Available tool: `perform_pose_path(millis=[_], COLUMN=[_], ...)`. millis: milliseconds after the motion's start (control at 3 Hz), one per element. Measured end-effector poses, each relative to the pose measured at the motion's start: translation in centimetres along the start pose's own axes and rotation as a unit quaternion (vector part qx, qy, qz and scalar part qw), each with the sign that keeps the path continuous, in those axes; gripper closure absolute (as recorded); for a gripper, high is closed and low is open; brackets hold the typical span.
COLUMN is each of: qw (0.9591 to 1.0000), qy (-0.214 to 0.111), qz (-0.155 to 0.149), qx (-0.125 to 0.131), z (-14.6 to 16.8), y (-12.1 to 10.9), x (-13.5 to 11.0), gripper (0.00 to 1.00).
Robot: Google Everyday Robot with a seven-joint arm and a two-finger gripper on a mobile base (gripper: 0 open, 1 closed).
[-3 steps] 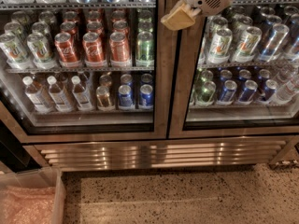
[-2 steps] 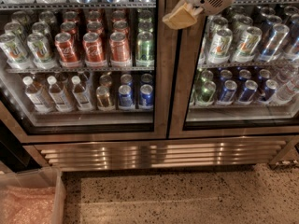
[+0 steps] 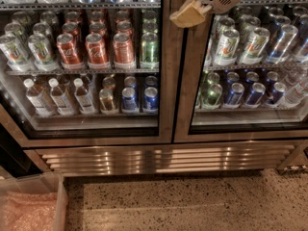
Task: Open left fridge door
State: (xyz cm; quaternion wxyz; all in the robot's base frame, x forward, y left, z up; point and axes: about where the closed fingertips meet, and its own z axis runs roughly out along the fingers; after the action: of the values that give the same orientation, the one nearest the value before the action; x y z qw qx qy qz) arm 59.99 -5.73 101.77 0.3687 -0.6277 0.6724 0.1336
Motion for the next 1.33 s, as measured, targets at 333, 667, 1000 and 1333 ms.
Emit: perform_pose_path(millis=[333,667,1000,1333], qw=[1.0,1.0,1.0,1.0], qy=[0.0,0.0,0.0,0.0], qz=[0.0,0.0,-0.001,-0.001], qx=[0.0,0.0,-0.003,-0.004], z=[-0.01,-0.05,-0.02,0.0], y=[-0.01,-0.05,0.01,0.02], x=[-0.01,-0.05,-0.05,-0.03], gripper=[1.0,1.0,1.0,1.0])
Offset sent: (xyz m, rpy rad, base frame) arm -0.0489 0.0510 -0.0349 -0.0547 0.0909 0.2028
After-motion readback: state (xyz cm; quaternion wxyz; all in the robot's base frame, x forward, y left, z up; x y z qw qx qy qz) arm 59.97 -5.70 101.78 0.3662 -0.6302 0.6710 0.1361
